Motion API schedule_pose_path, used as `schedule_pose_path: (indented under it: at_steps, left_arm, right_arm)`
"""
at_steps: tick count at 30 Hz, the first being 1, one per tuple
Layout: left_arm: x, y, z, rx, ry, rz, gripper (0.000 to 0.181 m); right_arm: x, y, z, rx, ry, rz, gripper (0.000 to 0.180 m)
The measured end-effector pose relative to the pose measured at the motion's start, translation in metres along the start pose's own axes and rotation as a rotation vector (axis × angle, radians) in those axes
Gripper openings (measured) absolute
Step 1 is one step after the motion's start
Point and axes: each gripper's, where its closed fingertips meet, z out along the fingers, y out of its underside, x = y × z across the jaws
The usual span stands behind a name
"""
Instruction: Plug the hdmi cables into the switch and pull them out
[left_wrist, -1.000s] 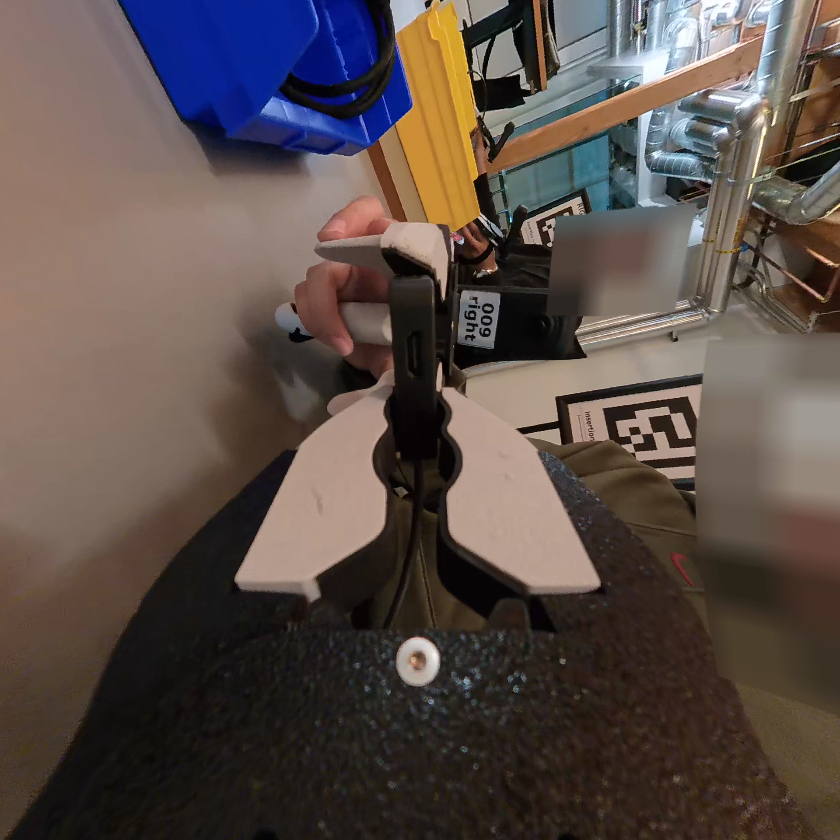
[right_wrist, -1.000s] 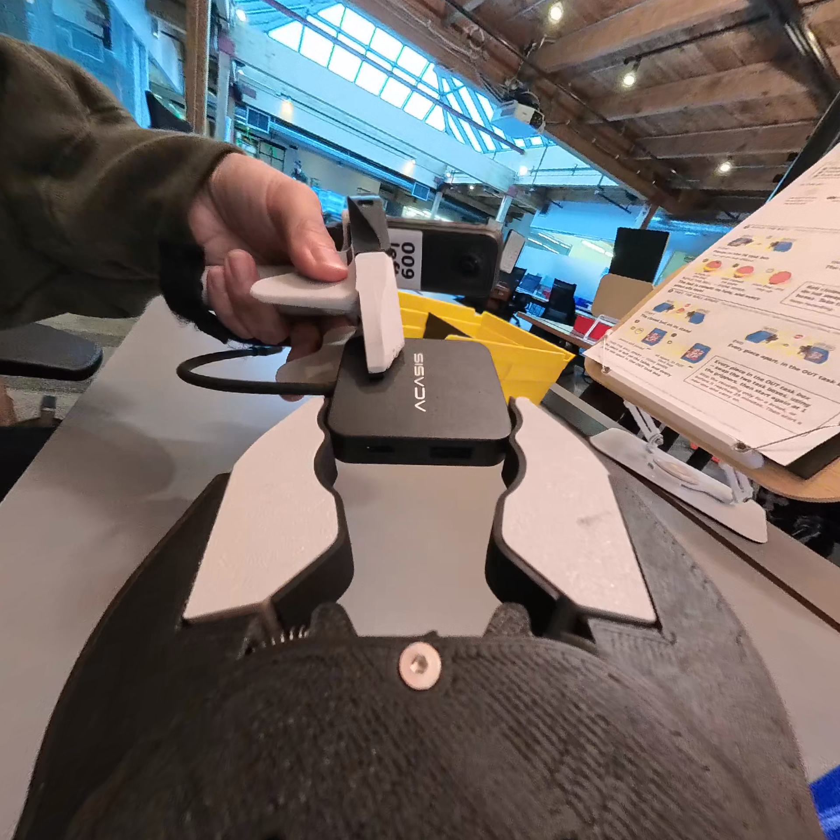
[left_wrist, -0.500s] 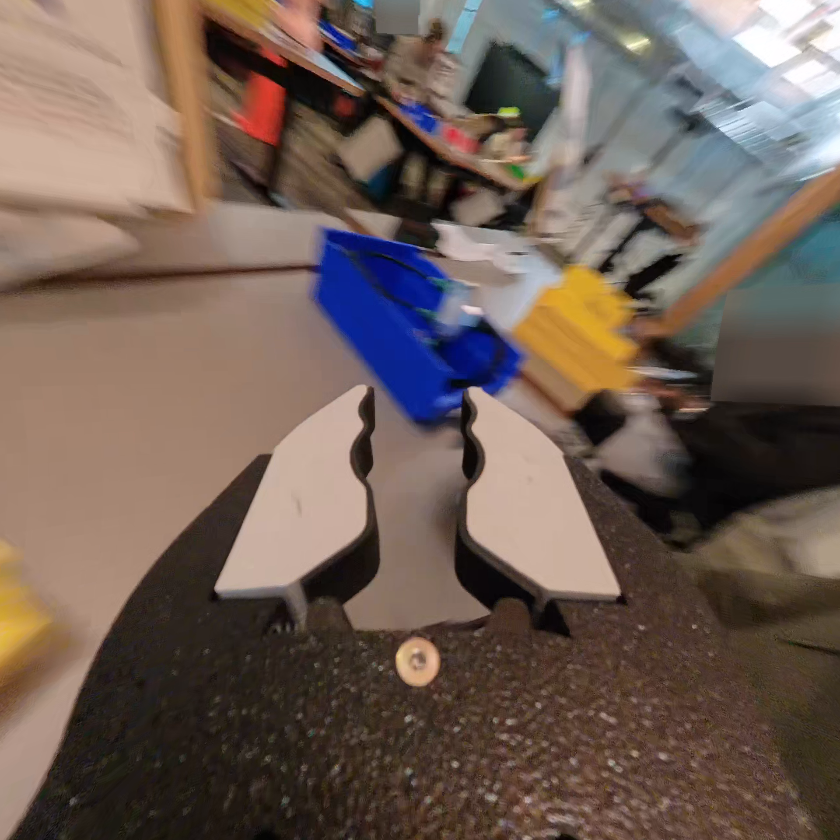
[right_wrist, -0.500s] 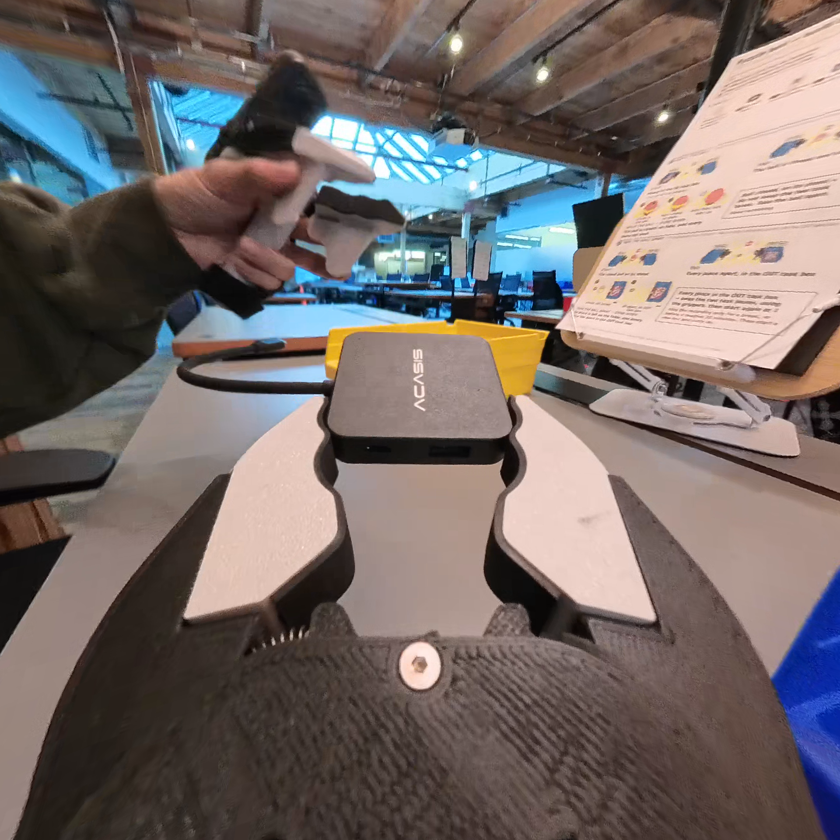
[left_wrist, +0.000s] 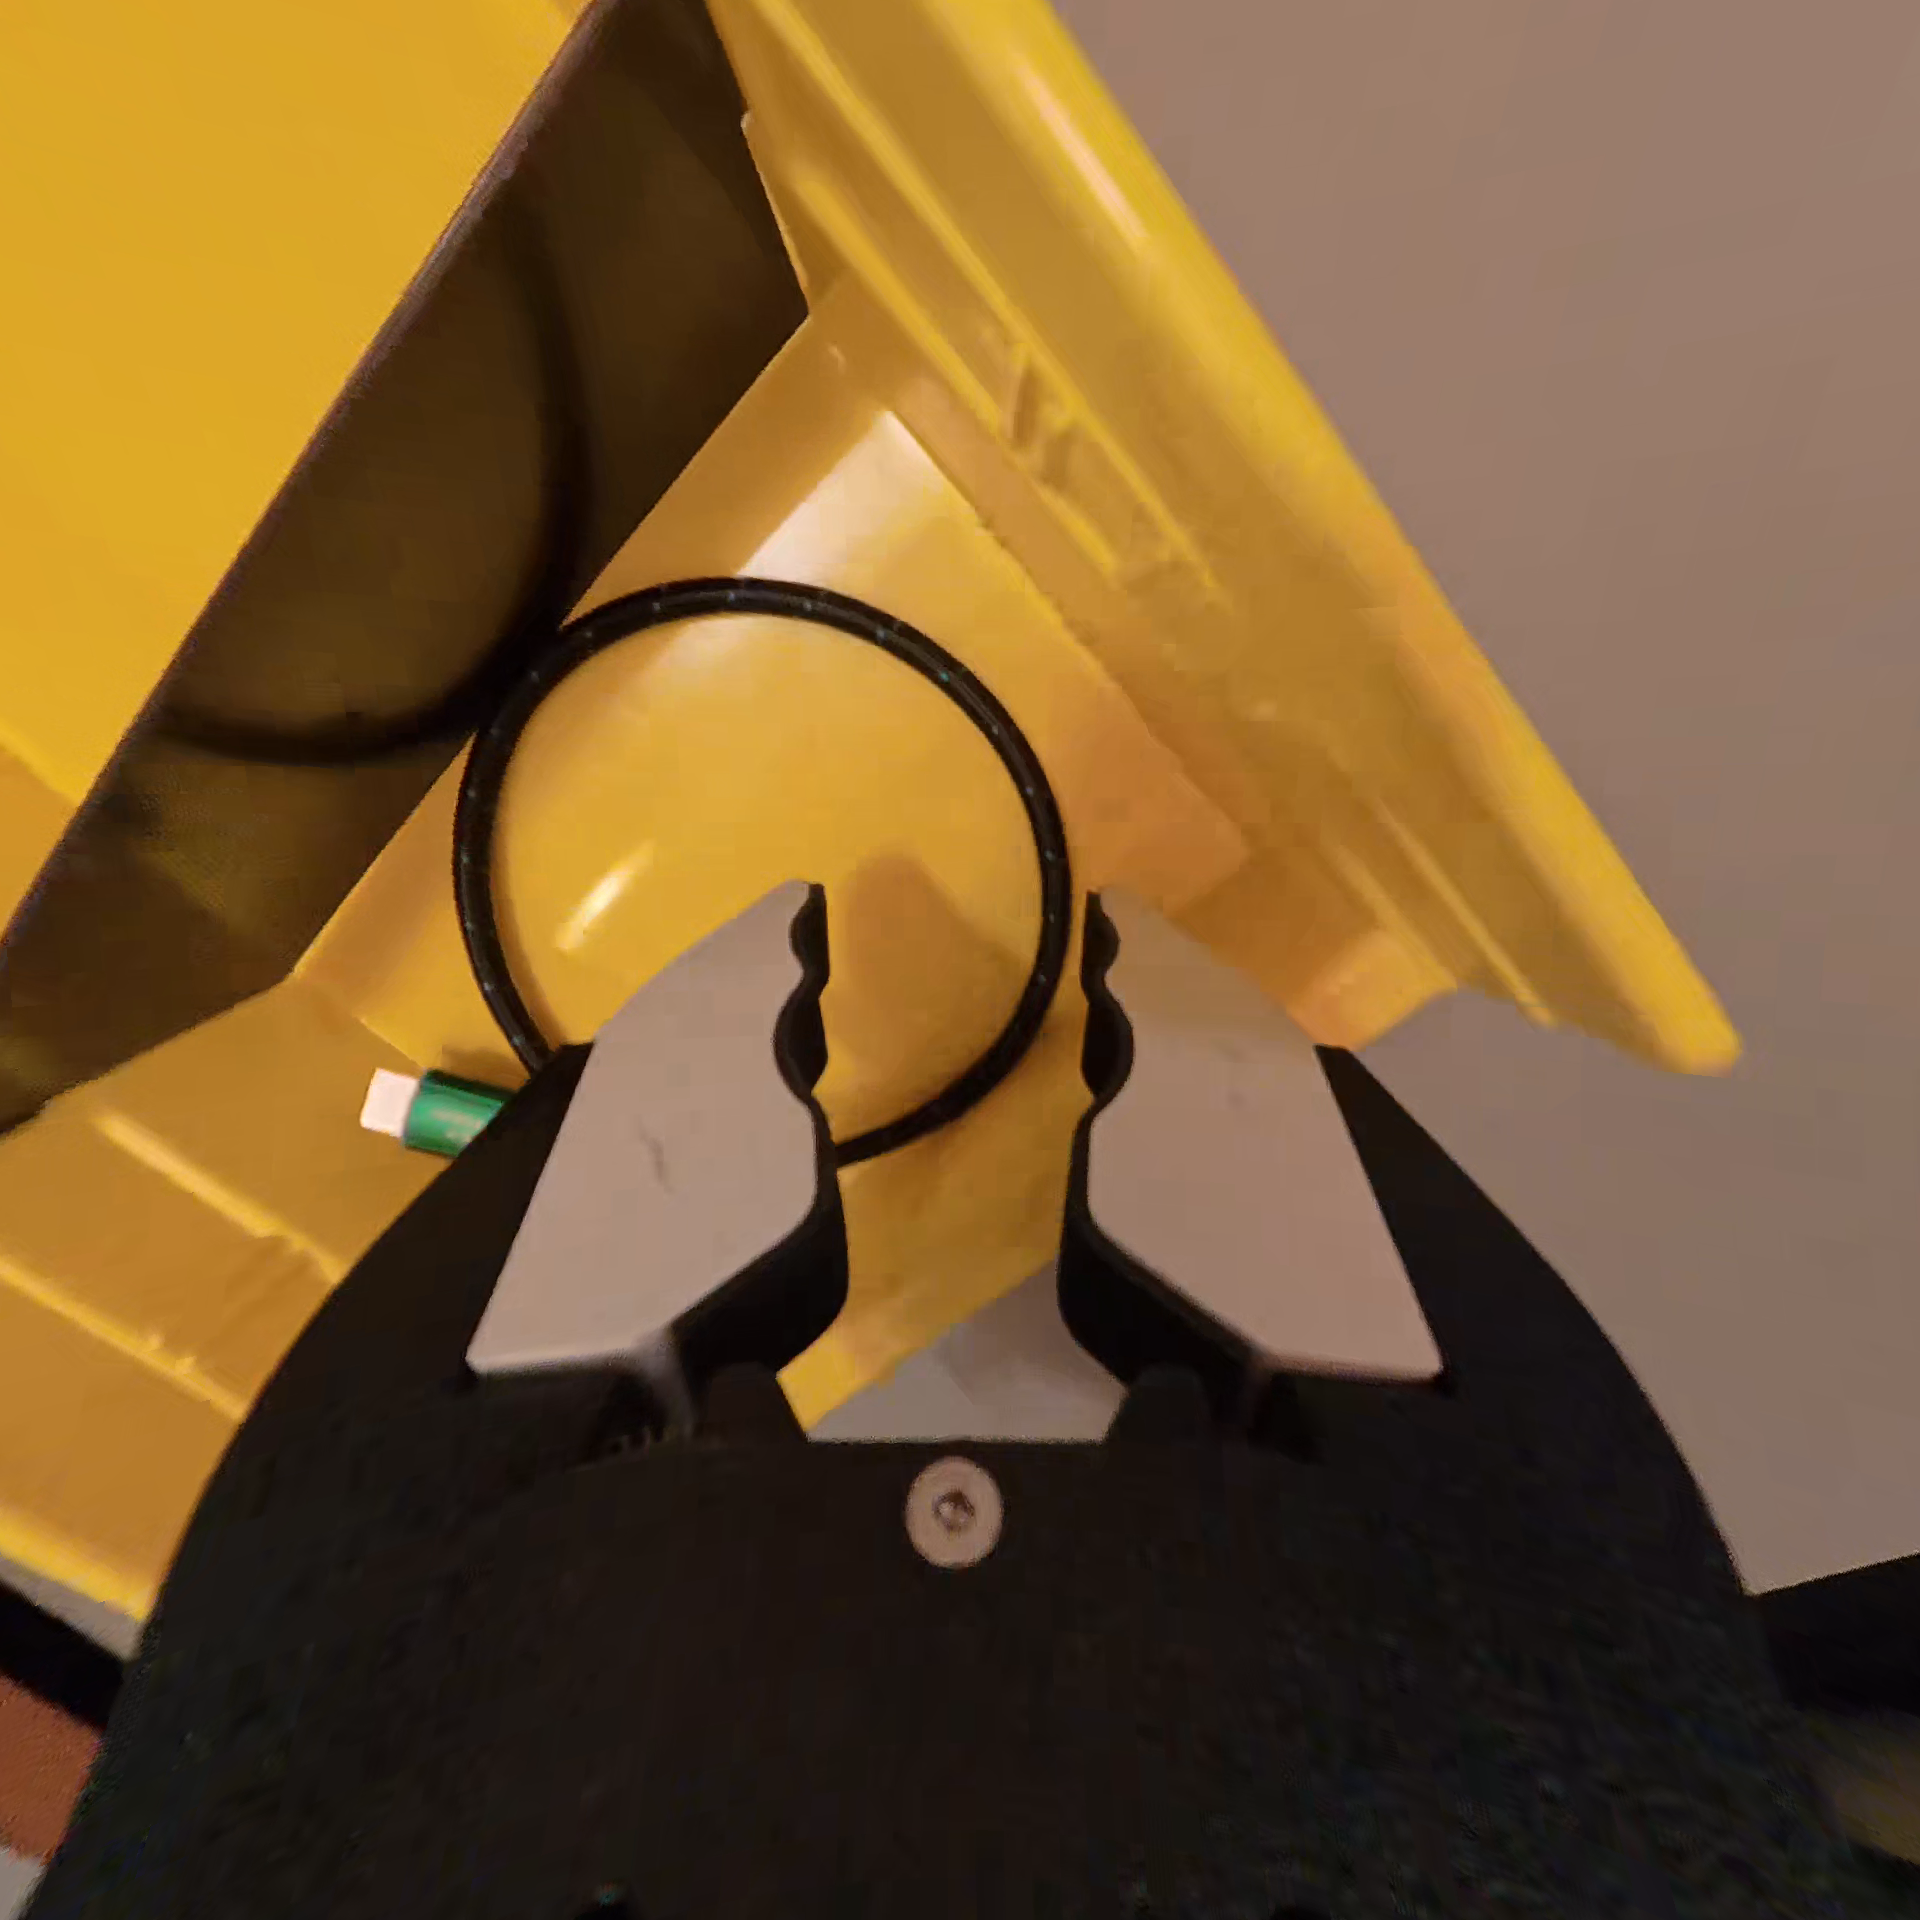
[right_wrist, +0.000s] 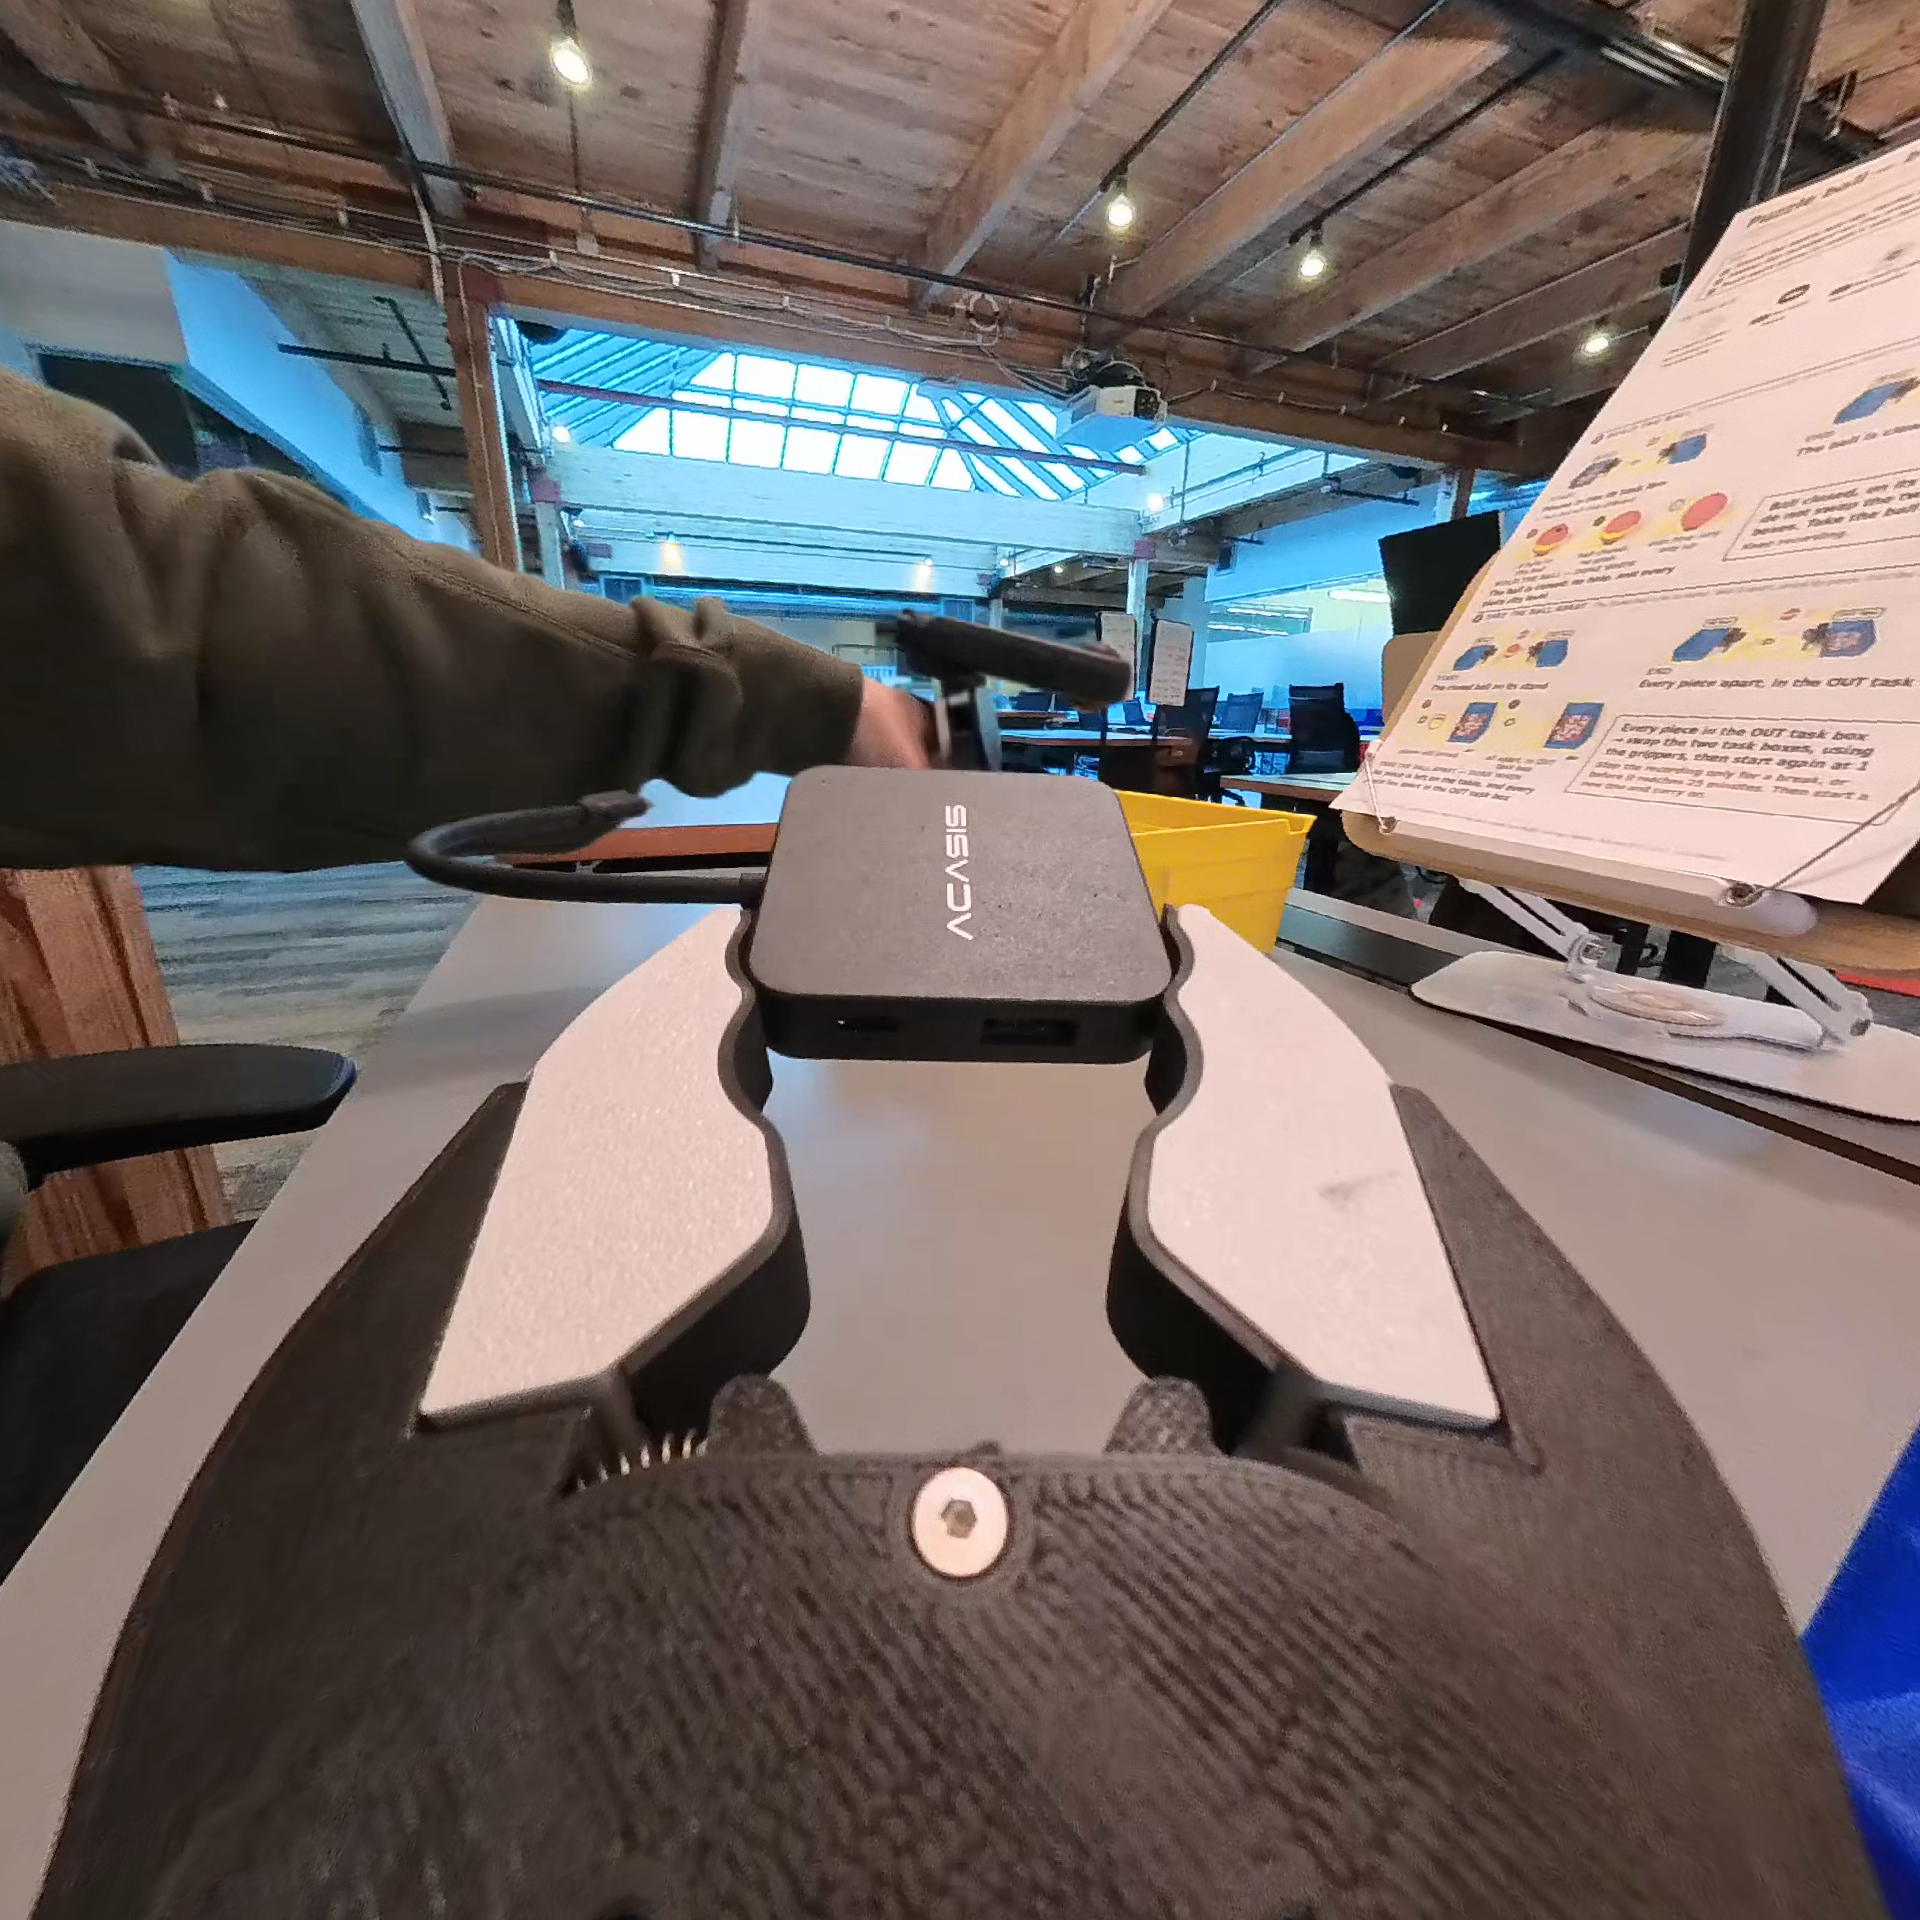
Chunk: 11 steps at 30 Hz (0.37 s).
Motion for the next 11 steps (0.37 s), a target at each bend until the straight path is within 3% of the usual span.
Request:
schedule_pose_path:
  at_steps: [1, 5, 11]
  left_arm:
    - [-0.001, -0.001, 0.006, -0.037, 0.008, 0.004, 0.045]
    - [0.003, -0.002, 0.023, -0.158, 0.090, -0.047, 0.047]
    - [-0.002, -0.003, 0.031, -0.249, -0.008, -0.028, 0.048]
  right_arm:
    - [0.001, 0.000, 0.000, 0.001, 0.006, 0.004, 0.072]
    - [0.003, -0.002, -0.001, 0.018, 0.003, 0.021, 0.072]
    - [0.001, -0.002, -0.001, 0.016, -0.007, 0.015, 0.072]
